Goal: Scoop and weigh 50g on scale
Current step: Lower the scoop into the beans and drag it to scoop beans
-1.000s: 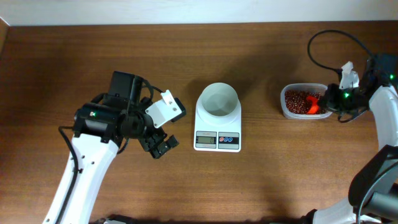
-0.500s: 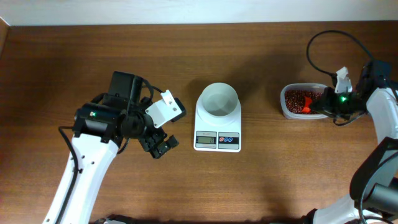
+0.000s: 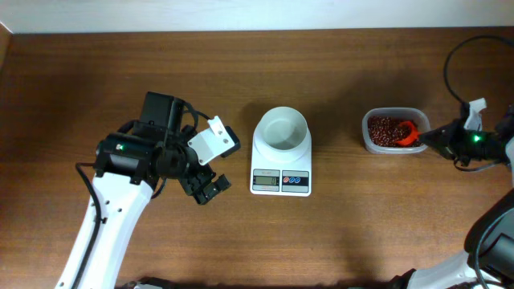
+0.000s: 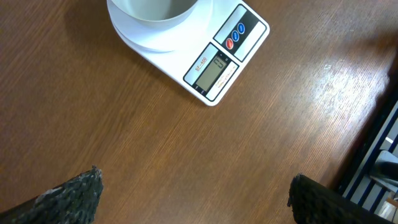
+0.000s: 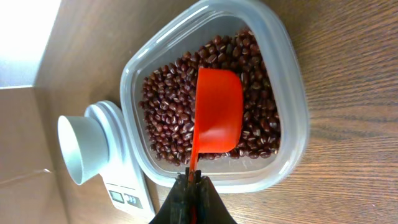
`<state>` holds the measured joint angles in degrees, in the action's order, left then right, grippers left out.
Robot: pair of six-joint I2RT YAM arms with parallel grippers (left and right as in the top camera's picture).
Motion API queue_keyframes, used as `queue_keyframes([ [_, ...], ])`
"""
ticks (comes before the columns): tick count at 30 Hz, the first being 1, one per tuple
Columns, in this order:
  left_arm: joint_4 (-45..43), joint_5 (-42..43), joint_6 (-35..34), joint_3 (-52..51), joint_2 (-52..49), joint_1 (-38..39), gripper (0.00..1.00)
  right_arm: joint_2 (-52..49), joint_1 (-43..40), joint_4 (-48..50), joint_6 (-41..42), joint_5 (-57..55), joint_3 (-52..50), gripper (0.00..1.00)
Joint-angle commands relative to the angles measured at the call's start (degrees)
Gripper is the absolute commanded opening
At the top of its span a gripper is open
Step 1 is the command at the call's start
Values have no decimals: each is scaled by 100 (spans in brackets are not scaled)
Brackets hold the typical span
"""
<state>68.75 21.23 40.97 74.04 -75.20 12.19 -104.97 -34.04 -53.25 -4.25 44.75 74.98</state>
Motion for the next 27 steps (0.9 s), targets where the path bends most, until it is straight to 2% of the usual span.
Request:
queue_keyframes([
  [1, -11, 83, 50, -20, 96, -24, 99, -39, -140, 15, -7, 457, -39, 4],
  [13, -11, 83, 50, -20, 96, -24, 99, -39, -442, 7, -4, 804, -39, 4],
  [27, -11, 83, 50, -20, 96, -24, 99, -39, -417, -118, -4, 1309, -42, 4],
])
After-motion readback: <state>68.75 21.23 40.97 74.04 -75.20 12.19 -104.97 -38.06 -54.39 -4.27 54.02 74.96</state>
